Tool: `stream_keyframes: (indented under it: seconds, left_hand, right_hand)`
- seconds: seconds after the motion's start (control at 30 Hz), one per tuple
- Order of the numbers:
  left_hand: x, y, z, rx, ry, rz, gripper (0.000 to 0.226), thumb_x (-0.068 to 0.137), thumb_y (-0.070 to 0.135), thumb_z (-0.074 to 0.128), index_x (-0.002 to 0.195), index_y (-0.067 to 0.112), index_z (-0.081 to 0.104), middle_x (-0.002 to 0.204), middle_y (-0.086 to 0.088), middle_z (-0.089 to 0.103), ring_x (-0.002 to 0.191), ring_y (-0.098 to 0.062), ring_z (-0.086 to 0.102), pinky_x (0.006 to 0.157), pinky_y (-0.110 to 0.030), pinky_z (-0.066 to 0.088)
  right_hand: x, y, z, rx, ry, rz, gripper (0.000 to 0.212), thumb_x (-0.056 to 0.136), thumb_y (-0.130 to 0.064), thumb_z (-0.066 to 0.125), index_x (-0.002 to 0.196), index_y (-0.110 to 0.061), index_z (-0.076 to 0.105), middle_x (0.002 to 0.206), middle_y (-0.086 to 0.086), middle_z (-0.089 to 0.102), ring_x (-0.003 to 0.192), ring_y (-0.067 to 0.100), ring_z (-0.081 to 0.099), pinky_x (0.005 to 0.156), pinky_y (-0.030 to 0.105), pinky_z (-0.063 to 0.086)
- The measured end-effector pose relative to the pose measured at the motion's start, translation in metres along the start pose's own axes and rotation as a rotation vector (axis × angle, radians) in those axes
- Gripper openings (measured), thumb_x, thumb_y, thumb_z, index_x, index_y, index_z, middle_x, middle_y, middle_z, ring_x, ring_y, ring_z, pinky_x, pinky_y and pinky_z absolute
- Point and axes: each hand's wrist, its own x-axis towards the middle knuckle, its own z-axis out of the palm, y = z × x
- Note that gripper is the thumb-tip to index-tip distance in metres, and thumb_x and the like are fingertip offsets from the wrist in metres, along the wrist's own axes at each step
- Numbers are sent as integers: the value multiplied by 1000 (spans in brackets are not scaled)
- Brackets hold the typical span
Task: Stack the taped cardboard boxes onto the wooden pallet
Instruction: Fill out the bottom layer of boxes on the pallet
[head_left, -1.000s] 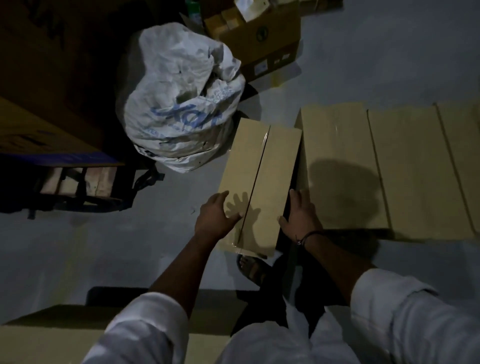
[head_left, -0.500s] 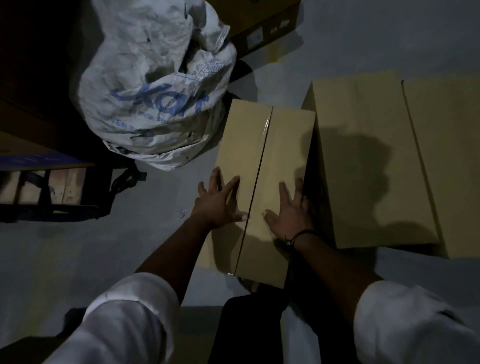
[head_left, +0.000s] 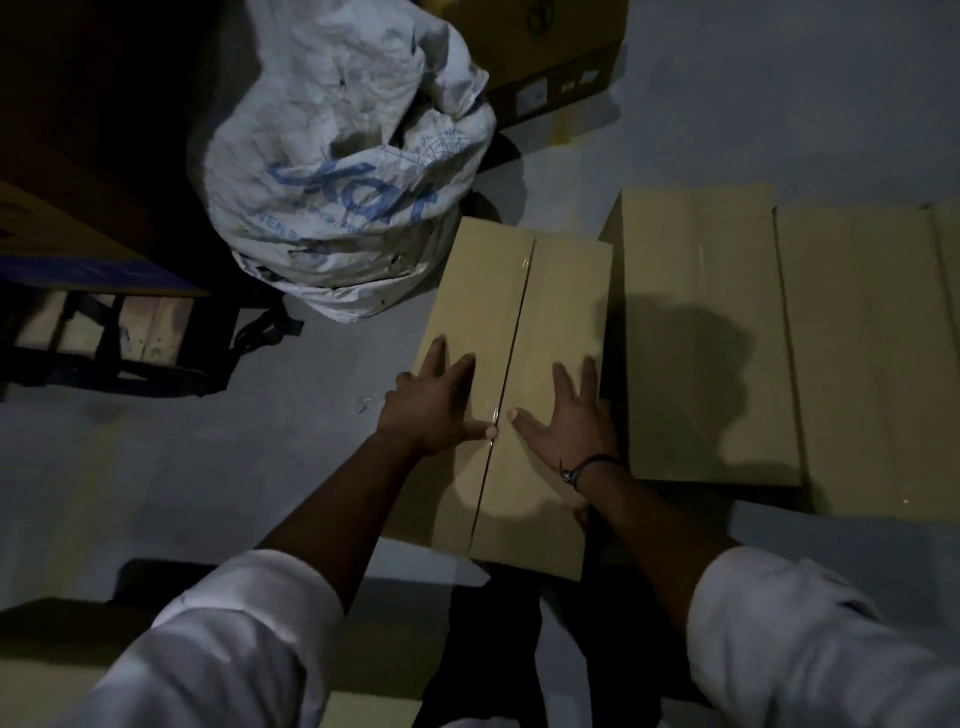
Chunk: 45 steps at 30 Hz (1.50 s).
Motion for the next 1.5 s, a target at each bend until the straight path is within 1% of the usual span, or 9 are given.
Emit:
stream_keyframes:
  seconds: [0.1,0.2,0.37,0.5,0.63,0.83,1.0,1.2,1.5]
  left_hand:
    - [-49,10,-14,-44,14,-71,116,66,85,68,159,42,14,170,3,-11,139,-54,32,107,-60,42]
    - [-101,18,-20,-105,43,-160,118,66,85,68,160,41,12,170,3,-12,140,-53,31,107,-58,42]
    - [-189,36,-13,-197,173,-328,119,65,84,69,160,43,11,169,4,-16,142,-50,30,108,-55,42]
    - [-257,60,6,-224,318,-455,122,61,86,70,160,43,11,169,0,-15,141,-51,30,107,-57,42]
    - [-323,103,33,-296,474,-653,125,57,88,71,159,43,14,168,-5,-20,141,-49,33,110,-56,41]
    - [-404,166,78,-406,568,-891,126,58,88,70,160,41,13,168,-3,-21,144,-47,31,110,-52,40]
    - [-457,208,108,-426,585,-1004,126,58,88,69,160,40,12,168,-2,-21,141,-47,33,109,-54,42]
    - [-509,243,155,-503,625,-1097,129,53,94,64,160,40,15,169,1,-15,142,-47,34,109,-56,44]
    - [-602,311,240,-601,691,-1212,126,55,90,68,159,41,16,169,3,-14,145,-46,30,112,-53,40]
  right_hand:
    - [-31,-16,-26,-67,1,-63,97,82,-78,53,159,-34,14,167,-3,-12,147,41,22,114,51,35]
    - [-65,-31,-45,-164,39,-189,95,83,-77,55,158,-30,22,168,2,-3,142,40,32,111,46,36]
    - [-119,-40,-59,-218,4,-392,95,85,-76,52,159,-27,21,168,3,-4,144,39,30,114,45,35]
    - [-157,-33,-61,-226,30,-572,86,88,-73,49,157,-28,26,168,1,1,147,36,25,117,48,31]
    - [-196,-25,-65,-255,39,-773,80,90,-69,50,155,-28,31,168,1,4,146,33,26,117,48,30]
    - [-258,-8,-67,-337,31,-1001,80,84,-75,49,151,-32,37,165,0,11,132,37,41,110,46,37]
    - [-307,16,-63,-368,-32,-1097,87,79,-83,49,150,-34,37,165,-1,11,133,36,40,109,46,38]
    - [-359,47,-54,-356,-83,-1181,79,79,-83,50,145,-40,46,165,-2,16,130,33,44,106,43,40]
    - [-459,118,-34,-385,-148,-1315,80,79,-83,49,145,-38,43,164,-3,16,133,32,43,107,45,41]
